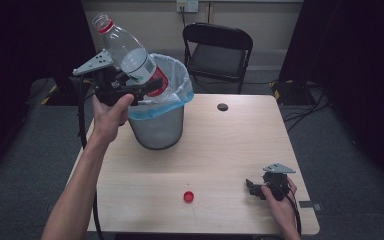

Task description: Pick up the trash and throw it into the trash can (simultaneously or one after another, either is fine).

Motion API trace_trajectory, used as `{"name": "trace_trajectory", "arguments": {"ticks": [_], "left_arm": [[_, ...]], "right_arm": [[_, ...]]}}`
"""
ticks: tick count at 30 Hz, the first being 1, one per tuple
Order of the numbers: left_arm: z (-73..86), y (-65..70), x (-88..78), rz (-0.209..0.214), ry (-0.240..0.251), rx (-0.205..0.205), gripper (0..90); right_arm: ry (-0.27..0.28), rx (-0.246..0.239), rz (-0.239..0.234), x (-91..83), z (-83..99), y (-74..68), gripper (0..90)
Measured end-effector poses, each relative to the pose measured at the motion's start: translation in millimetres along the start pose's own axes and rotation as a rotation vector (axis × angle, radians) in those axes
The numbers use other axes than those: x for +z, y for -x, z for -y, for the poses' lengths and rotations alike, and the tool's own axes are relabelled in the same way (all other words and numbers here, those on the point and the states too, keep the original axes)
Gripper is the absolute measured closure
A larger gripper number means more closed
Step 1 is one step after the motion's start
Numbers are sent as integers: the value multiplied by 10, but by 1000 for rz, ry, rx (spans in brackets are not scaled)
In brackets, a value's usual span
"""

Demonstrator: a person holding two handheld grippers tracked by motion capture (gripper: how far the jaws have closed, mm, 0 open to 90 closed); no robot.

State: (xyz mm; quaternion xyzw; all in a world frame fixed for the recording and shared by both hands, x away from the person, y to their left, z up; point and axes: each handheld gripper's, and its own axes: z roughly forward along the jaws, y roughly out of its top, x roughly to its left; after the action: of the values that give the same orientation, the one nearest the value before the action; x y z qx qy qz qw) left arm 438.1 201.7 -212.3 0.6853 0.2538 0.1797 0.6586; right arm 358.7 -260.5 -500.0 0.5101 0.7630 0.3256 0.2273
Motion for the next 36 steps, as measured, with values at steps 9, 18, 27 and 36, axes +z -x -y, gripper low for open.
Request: {"name": "trace_trajectory", "arguments": {"ticks": [9, 18, 27, 36], "left_arm": [[-73, -219, 54, -53, -10, 2, 299], [-36, -436, 143, -117, -25, -10, 298], [24, -559, 211, -182, -76, -35, 282], [71, -615, 160, -189, -67, -68, 228]], "right_arm": [[0, 0, 0, 0, 0, 0, 89], [0, 0, 0, 0, 0, 0, 89], [0, 0, 0, 0, 0, 0, 89], [0, 0, 0, 0, 0, -1, 89]]}}
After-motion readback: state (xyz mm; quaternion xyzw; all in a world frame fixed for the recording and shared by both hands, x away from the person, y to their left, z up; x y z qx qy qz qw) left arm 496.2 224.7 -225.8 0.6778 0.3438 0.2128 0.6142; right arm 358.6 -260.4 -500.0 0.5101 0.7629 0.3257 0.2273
